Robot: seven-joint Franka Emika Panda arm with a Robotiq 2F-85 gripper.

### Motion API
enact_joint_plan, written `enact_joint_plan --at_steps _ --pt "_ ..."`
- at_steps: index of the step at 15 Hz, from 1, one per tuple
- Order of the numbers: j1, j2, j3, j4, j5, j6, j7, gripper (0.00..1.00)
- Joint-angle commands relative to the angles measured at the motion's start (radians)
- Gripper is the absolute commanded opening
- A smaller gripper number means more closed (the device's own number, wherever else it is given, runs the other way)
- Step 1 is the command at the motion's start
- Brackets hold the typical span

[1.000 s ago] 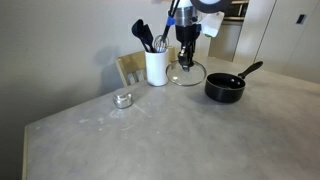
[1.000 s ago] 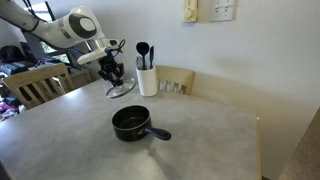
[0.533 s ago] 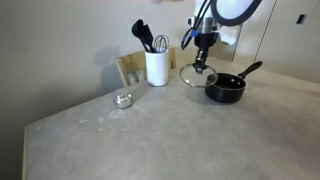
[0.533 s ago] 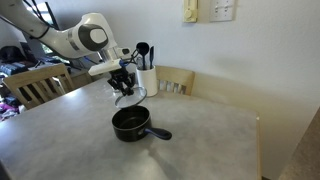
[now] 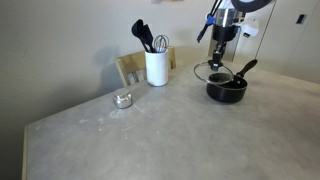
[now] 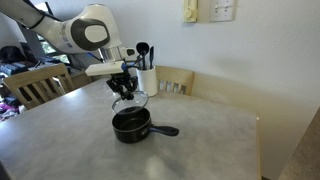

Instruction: Put the lid on the black pot

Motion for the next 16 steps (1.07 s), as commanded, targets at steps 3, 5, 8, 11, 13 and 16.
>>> enact_joint_plan --at_steps 3,5,8,11,13,16 --pt "-0.062 -0.115 0.016 -0.119 0.091 -0.007 -0.108 0.15" --pt "-0.070 -0.134 0.010 -0.160 0.104 0.001 -0.128 0.15" --pt "-0.065 -0.142 -0.009 -0.214 0.056 0.038 -0.137 0.15" --pt "-0.068 -0.132 -0.021 -0.247 0.019 0.105 -0.152 0.15" --pt "-0.082 -0.122 -0.012 -0.251 0.039 0.148 -0.190 0.15" --pt "-0.105 -0.111 0.008 -0.236 0.082 0.173 -0.265 0.15"
